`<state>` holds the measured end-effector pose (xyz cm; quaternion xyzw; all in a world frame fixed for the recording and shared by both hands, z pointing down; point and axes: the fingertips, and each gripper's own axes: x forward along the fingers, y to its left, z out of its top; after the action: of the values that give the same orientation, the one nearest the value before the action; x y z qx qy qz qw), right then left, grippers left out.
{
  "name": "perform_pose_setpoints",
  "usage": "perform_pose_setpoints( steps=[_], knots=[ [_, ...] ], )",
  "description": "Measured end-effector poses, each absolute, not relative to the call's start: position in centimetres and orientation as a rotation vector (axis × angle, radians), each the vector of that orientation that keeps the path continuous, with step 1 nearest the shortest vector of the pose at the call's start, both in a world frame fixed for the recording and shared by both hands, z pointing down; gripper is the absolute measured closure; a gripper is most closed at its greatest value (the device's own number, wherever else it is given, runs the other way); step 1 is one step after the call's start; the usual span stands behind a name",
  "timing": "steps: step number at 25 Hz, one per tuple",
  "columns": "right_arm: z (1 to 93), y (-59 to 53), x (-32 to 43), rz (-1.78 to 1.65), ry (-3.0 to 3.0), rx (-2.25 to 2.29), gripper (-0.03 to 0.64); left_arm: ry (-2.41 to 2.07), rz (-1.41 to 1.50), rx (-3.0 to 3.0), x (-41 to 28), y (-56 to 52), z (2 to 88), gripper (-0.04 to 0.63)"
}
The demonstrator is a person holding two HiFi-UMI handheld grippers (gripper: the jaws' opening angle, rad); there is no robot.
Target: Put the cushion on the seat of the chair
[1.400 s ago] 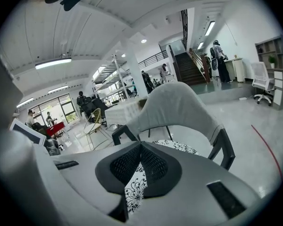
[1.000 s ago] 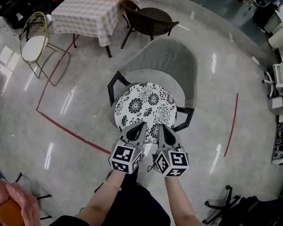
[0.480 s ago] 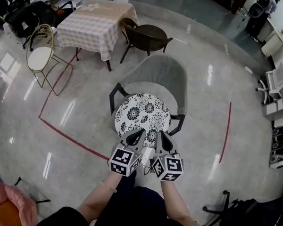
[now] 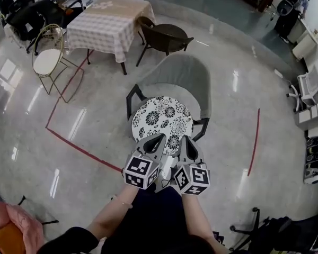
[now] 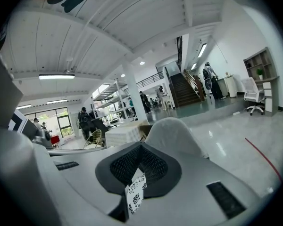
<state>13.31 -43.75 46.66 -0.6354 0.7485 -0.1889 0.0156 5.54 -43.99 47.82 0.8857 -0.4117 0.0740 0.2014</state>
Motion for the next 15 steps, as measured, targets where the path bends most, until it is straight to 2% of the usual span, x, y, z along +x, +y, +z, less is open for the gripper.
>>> perform_pose_setpoints(
  steps=[15],
  knots=[
    [45.7,-42.1,15.0,-0.538,2.316,-2.010,0.601,-1.141,0.213,2.482,6.7,-42.8,47.5,0.583]
  ],
)
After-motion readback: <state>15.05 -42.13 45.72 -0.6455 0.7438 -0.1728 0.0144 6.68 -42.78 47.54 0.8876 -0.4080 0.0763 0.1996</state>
